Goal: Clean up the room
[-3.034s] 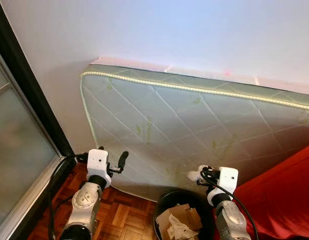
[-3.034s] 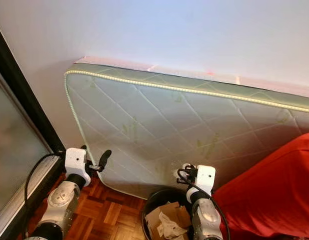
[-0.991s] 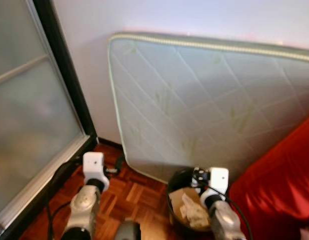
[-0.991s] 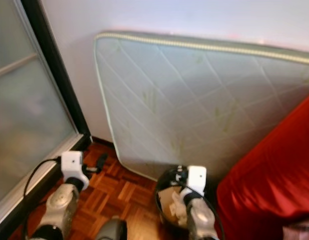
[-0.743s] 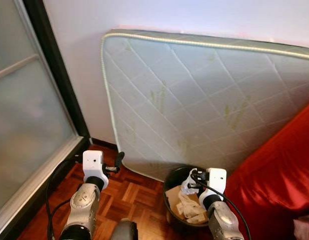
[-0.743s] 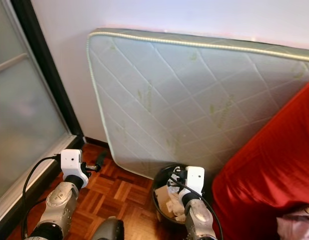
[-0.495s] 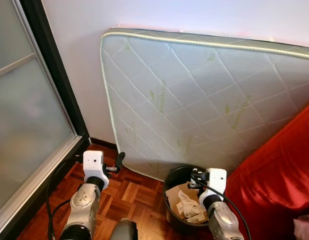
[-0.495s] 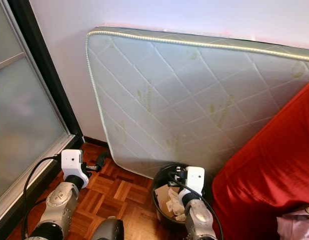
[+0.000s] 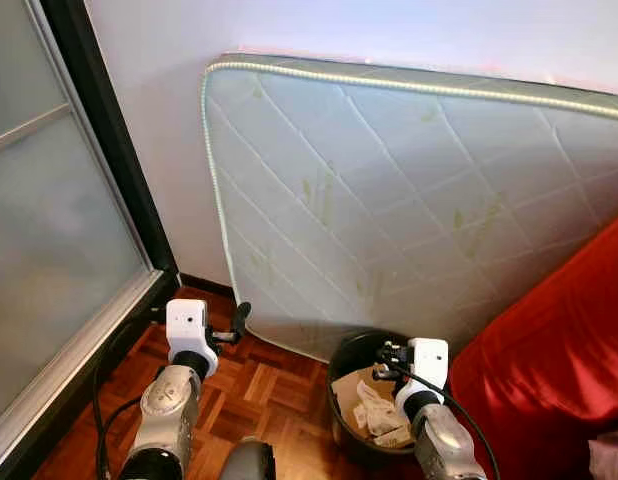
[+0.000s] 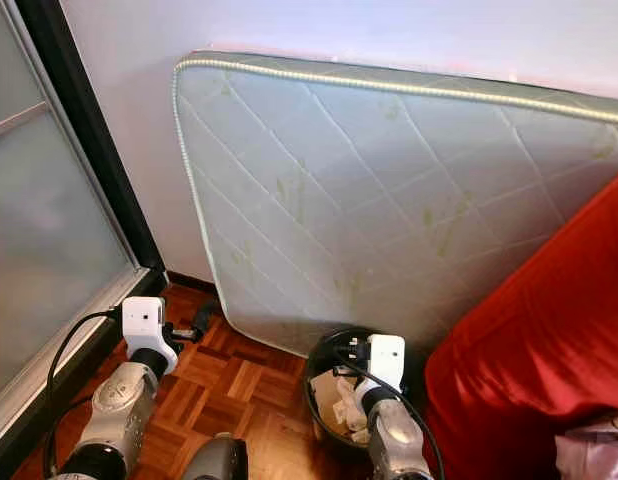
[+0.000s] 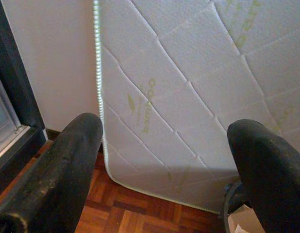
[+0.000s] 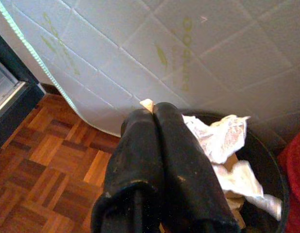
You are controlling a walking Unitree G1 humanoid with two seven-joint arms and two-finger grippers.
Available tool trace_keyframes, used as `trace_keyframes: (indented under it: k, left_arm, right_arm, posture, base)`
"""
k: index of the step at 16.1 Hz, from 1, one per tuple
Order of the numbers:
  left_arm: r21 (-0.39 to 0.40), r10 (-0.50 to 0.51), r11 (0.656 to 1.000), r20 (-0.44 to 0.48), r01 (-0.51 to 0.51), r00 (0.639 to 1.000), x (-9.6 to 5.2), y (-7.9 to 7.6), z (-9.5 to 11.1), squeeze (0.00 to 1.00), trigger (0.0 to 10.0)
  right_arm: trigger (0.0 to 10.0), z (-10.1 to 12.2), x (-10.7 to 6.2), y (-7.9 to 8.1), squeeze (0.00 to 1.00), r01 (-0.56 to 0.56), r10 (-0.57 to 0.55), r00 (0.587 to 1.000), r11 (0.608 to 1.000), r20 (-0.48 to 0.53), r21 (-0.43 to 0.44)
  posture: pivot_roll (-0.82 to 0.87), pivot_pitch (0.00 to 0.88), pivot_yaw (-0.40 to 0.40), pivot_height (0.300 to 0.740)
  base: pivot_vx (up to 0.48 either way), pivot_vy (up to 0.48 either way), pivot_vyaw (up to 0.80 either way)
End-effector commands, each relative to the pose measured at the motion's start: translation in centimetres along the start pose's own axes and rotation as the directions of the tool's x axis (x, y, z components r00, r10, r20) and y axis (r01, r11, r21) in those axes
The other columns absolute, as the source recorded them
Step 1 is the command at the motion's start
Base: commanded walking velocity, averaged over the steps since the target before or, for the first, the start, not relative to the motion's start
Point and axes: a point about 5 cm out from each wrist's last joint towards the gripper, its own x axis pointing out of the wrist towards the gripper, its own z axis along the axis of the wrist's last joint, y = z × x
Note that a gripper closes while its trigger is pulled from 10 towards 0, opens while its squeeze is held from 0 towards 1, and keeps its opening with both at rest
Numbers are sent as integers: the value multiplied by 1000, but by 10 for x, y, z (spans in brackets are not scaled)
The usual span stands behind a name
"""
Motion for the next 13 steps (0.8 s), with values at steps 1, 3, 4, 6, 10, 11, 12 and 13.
trace_keyframes:
  k: [1,3,4,6,10,11,12,13]
  left_arm:
    - [-15,-2,1000,-5,2,1000,-1,0,-1,0,10000]
    - [-15,-4,1000,-3,3,1000,-1,-1,-1,0,10000]
    - [-15,-5,1000,-3,5,1000,-1,-2,-1,0,10000]
    - [-13,-7,1000,-3,7,1000,-1,-2,-1,0,10000]
    - [-10,-14,1000,-13,14,1000,-2,-3,-3,0,10000]
    - [-10,-18,1000,-14,18,1000,-3,-4,-4,0,10000]
    - [-10,-20,1000,-13,19,1000,-4,-5,-4,0,10000]
    - [-11,-20,1000,-11,20,1000,-4,-5,-4,0,10000]
  right_arm:
    - [10000,4,3,2,0,0,0,1000,1000,-1,-4]
    - [10000,5,4,1,0,6,-6,1000,1000,-9,-10]
    - [10000,5,4,0,0,8,-9,1000,1000,-12,-12]
    - [10000,5,5,-1,0,12,-12,1000,1000,-18,-16]
    - [10000,5,8,-3,0,63,-65,996,997,-55,-44]
    - [10000,4,8,-2,0,57,-60,996,997,-66,-50]
    - [10000,4,8,-2,0,53,-56,996,997,-68,-49]
    - [10000,4,8,0,0,49,-53,996,998,-77,-51]
  posture:
    - [100,13,-20,646]
    - [98,6,-21,646]
    - [100,2,-21,646]
    - [101,0,-22,646]
    - [107,0,-23,646]
    - [111,0,-25,646]
    - [114,0,-26,646]
    - [115,0,-26,646]
  base:
    - [251,0,0]
    - [266,0,0]
    - [281,0,0]
    - [287,0,0]
    - [69,0,0]
    - [0,0,0]
    - [0,0,0]
    - [0,0,0]
